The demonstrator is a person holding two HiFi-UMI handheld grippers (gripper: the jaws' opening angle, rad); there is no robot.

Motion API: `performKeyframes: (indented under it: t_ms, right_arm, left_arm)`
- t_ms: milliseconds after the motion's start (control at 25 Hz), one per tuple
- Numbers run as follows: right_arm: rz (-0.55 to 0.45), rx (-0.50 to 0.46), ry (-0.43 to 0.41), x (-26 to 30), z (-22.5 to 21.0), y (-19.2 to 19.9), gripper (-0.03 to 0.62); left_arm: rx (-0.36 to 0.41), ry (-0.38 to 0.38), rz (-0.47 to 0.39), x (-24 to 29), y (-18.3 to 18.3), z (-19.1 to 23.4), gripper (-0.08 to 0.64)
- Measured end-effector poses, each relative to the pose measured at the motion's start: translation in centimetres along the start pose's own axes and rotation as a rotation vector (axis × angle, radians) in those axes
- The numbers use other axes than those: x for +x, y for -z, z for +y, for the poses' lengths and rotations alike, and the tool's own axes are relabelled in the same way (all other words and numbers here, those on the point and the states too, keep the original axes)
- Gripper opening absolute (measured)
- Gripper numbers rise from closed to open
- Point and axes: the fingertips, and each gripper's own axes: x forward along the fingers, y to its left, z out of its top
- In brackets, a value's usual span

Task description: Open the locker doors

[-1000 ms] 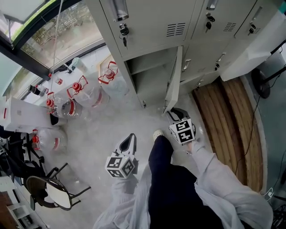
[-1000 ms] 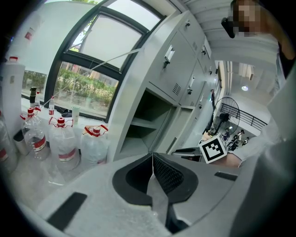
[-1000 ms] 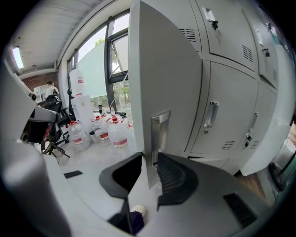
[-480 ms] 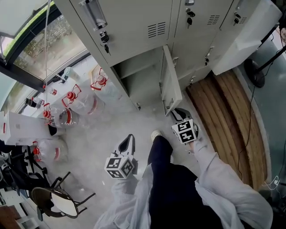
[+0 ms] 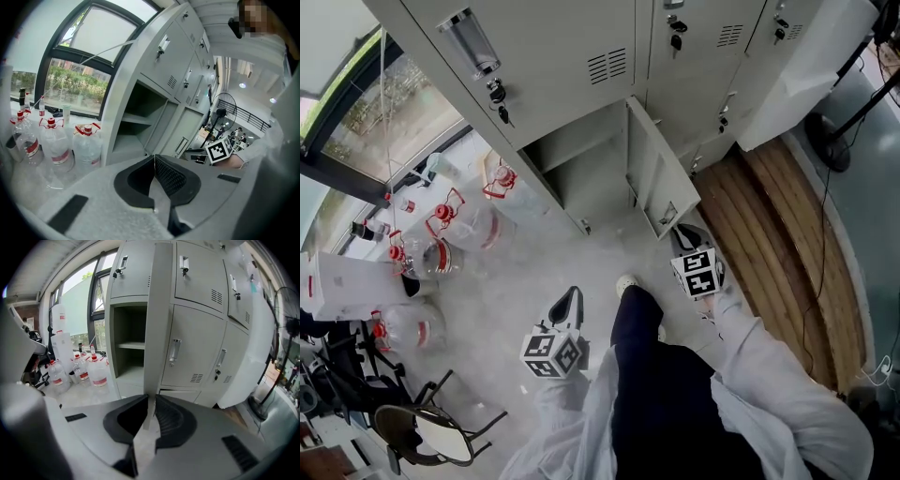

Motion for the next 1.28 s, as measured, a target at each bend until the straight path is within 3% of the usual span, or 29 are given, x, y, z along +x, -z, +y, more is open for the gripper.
performKeyframes:
  t_ms: [320, 640, 1040, 1280]
  right_arm:
    - [0.031, 0.082, 0.114, 0.1, -5.0, 0.7, 0.028]
    - [0.052, 0.063, 0.203, 1.0, -10.0, 0.8, 0.002]
    - [0.054, 0.133, 0.215, 1.4, -11.0, 0.7, 0.002]
    - [0.062, 0.25, 0.2, -0.2, -10.7, 2.2, 0.002]
  left_arm:
    - [0.021, 0.036, 0.012, 1.7, -0.7, -0.8, 0.009]
    - [0.04, 0.054, 0.041, 2.0, -0.3, -0.7, 0.009]
    - [0.029, 0.04, 0.053, 2.1, -0.3, 0.0, 0.009]
    - [0.044, 0.066, 0.032, 2.5, -1.1, -1.5, 0.009]
